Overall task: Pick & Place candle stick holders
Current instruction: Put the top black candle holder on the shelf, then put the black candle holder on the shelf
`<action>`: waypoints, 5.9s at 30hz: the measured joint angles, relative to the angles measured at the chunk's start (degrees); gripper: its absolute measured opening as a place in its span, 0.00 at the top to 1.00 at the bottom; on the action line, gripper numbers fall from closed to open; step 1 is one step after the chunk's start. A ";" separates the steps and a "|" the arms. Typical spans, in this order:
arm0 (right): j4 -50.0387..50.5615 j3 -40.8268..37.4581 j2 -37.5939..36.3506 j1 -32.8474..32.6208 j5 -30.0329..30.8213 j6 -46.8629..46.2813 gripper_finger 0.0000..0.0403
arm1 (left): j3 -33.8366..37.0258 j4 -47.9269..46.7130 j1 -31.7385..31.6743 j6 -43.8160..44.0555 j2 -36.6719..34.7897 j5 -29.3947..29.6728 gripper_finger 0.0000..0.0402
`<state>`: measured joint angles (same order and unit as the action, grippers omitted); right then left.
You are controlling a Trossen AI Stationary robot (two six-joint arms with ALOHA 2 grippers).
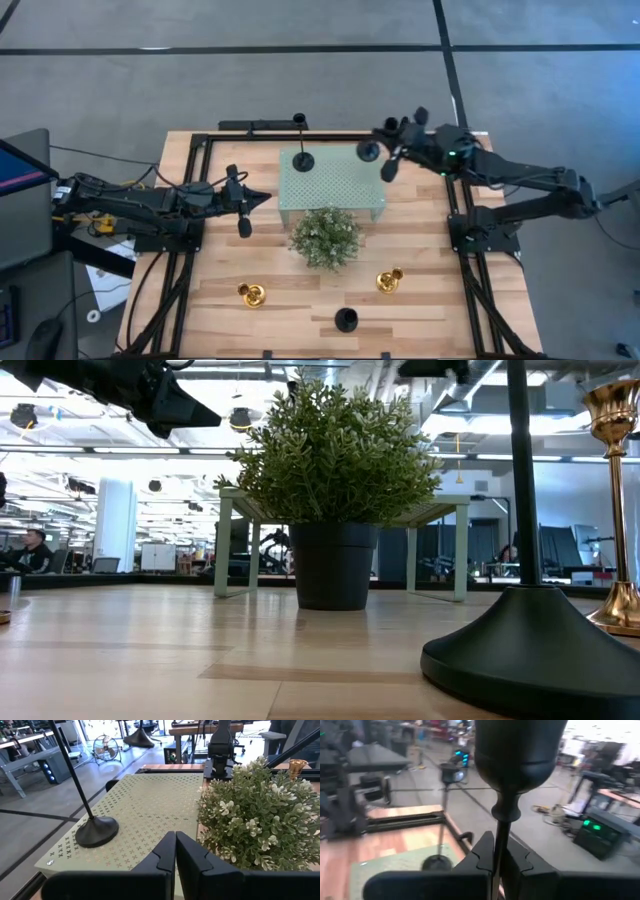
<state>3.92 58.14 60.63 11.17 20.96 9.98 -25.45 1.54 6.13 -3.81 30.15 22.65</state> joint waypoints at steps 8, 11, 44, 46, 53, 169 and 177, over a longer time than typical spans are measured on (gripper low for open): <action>-0.04 8.50 11.26 1.07 -11.41 -0.15 1.00 | -0.02 0.00 0.00 0.00 0.02 0.00 0.97; -0.05 10.53 14.29 2.28 -16.29 -1.17 1.00 | -0.02 0.00 0.01 0.00 0.02 0.00 0.97; -2.77 11.66 25.25 12.38 -27.13 -6.60 1.00 | -0.02 -0.02 0.00 0.00 0.02 0.00 0.97; -2.80 11.66 25.25 12.38 -27.11 -6.60 1.00 | -0.02 0.00 0.00 0.00 0.02 0.00 0.97; -0.64 11.66 25.29 12.36 -27.13 -7.46 1.00 | -0.02 0.00 0.00 0.00 0.02 0.00 0.97; 53.11 11.64 -8.17 -24.78 -9.77 -42.87 0.75 | -0.02 -0.20 0.00 0.02 0.02 0.00 0.97; 53.07 11.64 -5.52 -32.49 -2.91 -47.67 0.75 | -0.02 -0.22 0.00 0.02 0.02 -0.02 0.97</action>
<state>56.99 69.78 55.12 -21.32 18.05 -37.69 -25.47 1.32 6.13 -3.79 30.17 22.63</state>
